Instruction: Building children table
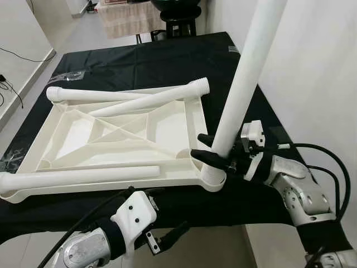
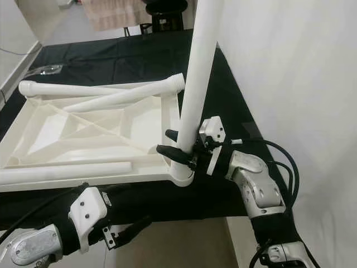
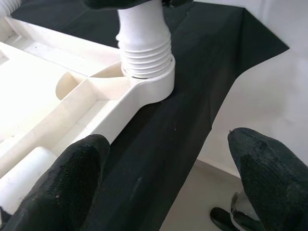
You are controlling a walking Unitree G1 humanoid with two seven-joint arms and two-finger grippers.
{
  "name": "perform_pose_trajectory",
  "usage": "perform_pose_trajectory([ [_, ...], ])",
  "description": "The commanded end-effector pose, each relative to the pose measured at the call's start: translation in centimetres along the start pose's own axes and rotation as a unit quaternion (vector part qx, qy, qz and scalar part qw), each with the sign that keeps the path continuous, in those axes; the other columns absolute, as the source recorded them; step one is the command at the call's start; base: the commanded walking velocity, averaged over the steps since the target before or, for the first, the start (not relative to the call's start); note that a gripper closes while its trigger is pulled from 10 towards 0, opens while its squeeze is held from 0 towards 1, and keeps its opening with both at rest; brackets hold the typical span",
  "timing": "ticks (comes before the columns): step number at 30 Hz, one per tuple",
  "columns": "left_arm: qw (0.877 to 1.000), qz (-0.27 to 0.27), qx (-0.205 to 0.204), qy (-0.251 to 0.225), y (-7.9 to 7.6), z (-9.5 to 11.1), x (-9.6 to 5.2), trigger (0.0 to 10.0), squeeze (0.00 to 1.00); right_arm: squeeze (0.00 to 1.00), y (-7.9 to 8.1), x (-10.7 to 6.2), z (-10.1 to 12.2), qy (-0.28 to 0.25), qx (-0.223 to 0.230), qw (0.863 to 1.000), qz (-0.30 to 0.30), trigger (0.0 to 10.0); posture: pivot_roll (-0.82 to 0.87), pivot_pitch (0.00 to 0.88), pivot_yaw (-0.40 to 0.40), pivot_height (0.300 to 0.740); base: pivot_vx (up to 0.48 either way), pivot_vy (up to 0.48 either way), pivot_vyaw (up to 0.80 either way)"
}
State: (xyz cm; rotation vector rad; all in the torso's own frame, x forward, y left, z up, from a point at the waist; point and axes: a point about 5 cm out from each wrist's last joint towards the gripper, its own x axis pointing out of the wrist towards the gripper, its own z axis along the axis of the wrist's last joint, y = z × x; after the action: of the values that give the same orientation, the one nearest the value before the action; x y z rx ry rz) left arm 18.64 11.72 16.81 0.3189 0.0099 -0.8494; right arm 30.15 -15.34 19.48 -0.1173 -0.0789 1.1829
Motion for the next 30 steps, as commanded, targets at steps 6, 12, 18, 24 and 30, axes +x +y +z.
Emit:
perform_pose_trajectory([
  [6,1.0,-0.014,0.005,0.007,-0.4,-0.1,-0.2,10.0,0.0,0.0,1.3,0.1,-3.3,0.106,-0.002,0.992,0.069,10.0,0.09,0.194,0.08,0.74,0.0,0.0,0.0],
  [12,1.0,-0.015,0.005,0.007,-0.5,0.0,-0.3,10.0,0.0,0.0,0.8,0.3,-3.2,0.12,-0.019,0.989,0.079,10.0,0.09,0.193,0.08,0.74,0.0,0.0,0.0],
  [18,1.0,-0.017,0.005,0.007,-0.7,0.1,-0.4,10.0,0.0,0.0,0.7,1.0,-3.2,0.124,-0.016,0.987,0.1,10.0,0.1,0.194,0.078,0.74,0.0,0.0,0.0],
  [24,1.0,-0.015,0.005,0.006,-0.7,0.2,-0.4,10.0,0.0,0.0,-0.3,1.6,-3.4,0.136,-0.017,0.989,0.064,10.0,0.1,0.205,0.073,0.74,0.0,0.0,0.0],
  [30,1.0,-0.014,0.004,0.005,-0.7,0.3,-0.4,10.0,0.0,0.0,-1.2,2.0,-3.9,0.15,-0.01,0.989,-0.002,10.0,0.09,0.212,0.07,0.74,0.0,0.0,0.0],
])
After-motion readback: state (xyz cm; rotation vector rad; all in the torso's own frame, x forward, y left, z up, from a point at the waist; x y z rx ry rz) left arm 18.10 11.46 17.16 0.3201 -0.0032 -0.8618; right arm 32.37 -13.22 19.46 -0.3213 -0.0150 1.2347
